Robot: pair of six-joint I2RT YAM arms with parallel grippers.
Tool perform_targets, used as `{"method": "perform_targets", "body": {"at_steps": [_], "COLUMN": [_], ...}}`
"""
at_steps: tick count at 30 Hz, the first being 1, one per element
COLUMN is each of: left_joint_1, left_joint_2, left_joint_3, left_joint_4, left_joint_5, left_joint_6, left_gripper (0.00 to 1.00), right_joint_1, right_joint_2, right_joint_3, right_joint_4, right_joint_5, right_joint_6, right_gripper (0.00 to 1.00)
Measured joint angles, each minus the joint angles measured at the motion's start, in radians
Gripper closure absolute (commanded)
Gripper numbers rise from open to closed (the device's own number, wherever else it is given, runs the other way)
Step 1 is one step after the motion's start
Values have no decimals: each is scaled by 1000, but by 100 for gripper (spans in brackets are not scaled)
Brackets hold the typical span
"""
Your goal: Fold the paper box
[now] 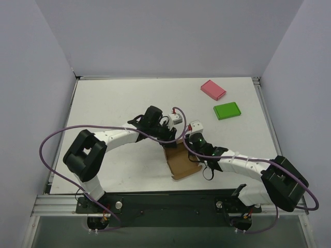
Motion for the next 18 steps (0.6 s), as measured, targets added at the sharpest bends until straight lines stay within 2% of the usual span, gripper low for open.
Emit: {"method": "perform_targets", "body": {"at_steps": [9, 18], "left_joint_1": [-11, -18], "left_joint_2": [0, 5], "left_joint_3": [-1, -4], "left_joint_4": [71, 131], "left_joint_5": [-32, -43], "left_joint_6": [-66, -121], "left_gripper": [66, 66], "right_joint_1": [53, 82], "right_joint_2": [58, 111], "right_joint_3": [83, 134], "right_joint_4": [-96, -166], "right_joint_5": [238, 412], "right_joint_6": [132, 295], "right_gripper": [100, 100]}}
